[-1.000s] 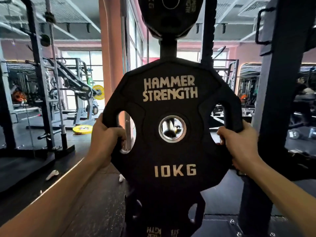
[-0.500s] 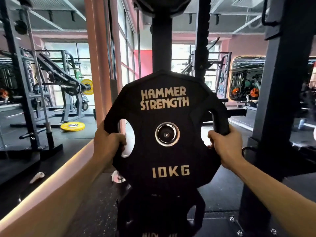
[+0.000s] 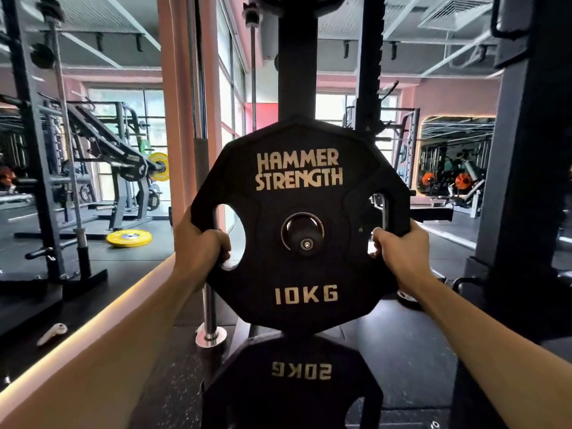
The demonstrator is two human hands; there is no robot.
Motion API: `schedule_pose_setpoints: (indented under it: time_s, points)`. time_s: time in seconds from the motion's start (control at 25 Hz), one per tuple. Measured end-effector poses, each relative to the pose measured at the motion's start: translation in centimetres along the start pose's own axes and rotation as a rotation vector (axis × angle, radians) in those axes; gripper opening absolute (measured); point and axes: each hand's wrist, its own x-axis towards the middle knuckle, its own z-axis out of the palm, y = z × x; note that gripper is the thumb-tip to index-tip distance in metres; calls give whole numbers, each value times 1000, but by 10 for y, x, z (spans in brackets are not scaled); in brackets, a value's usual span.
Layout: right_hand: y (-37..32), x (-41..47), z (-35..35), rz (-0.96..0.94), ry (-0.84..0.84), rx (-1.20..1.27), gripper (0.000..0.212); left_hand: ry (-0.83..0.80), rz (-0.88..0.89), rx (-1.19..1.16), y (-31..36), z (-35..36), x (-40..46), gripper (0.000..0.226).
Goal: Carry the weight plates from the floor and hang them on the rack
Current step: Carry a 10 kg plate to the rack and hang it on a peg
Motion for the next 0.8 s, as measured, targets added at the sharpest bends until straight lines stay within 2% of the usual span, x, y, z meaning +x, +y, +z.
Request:
schedule_pose_setpoints:
  time_s: [0.12, 0.52, 0.8]
  points:
    - [7, 15, 10, -13, 4, -37, 8, -14, -11, -9, -9, 9, 14, 68]
    - [39, 65, 43, -2, 6, -41, 5, -11, 20, 65, -28, 30, 58, 60]
    - [50, 77, 53, -11, -10, -8, 8, -20, 48, 140, -37, 36, 76, 69]
